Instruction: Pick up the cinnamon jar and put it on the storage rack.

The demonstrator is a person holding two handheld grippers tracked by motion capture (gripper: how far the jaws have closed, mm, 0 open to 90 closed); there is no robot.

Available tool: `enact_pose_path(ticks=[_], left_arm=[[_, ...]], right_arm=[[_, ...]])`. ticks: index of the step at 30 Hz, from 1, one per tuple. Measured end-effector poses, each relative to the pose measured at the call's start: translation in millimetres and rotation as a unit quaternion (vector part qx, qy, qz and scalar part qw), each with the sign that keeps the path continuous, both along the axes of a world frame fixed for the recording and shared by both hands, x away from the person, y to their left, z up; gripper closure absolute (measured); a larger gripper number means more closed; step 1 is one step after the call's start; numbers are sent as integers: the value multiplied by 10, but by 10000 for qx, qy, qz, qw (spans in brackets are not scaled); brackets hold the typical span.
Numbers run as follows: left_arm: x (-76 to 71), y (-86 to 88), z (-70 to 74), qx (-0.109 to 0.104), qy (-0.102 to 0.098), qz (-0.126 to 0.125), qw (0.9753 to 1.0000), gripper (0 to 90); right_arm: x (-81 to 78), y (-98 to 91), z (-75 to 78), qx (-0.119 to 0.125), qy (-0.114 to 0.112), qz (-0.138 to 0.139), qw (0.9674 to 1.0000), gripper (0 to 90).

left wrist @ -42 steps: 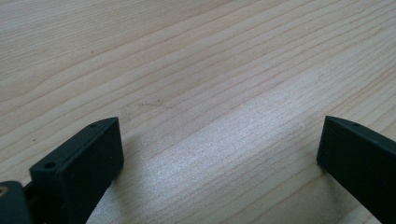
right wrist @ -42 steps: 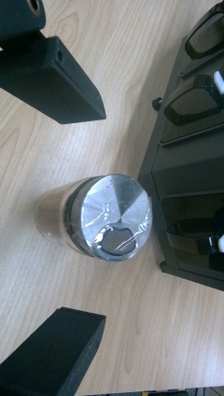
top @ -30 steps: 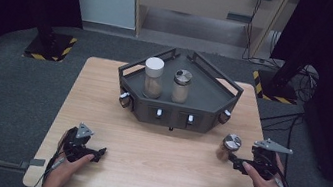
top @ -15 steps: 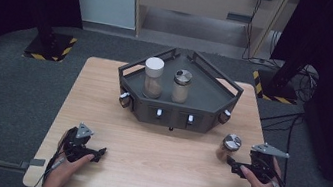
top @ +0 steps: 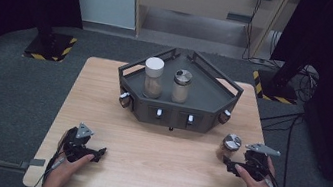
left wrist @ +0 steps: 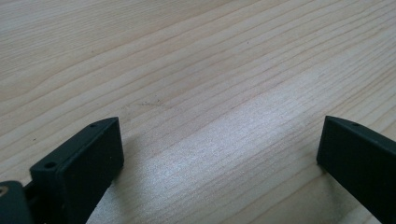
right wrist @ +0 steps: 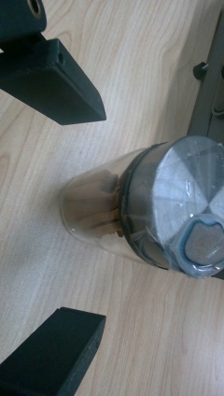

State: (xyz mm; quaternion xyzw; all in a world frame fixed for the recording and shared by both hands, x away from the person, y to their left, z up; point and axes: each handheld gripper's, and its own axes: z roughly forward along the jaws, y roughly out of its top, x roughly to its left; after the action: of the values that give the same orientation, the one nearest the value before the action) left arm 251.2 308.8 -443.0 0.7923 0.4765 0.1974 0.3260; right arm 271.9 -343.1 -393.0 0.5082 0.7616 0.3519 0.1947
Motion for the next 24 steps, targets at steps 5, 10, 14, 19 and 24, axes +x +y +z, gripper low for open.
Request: enact_pose_path(ticks=[5, 10, 14, 19, 24], left_arm=[[0, 0, 0, -1, 0, 1, 10000, 0], [0, 0, 0, 2, 0, -1, 10000, 0], [0, 0, 0, 1, -1, 0, 10000, 0], [0, 0, 0, 0, 0, 0, 10000, 0], [0, 0, 0, 1, 0, 0, 10000, 0]], right_arm=[[48, 21, -13, -35, 36, 5, 10000, 42], [84, 32, -24, -73, 56, -14, 10000, 42], [101, 39, -34, -84, 64, -21, 9999, 42], [128, 58, -34, -106, 78, -5, 9999, 43], [177, 92, -33, -150, 95, 3, 9998, 48]])
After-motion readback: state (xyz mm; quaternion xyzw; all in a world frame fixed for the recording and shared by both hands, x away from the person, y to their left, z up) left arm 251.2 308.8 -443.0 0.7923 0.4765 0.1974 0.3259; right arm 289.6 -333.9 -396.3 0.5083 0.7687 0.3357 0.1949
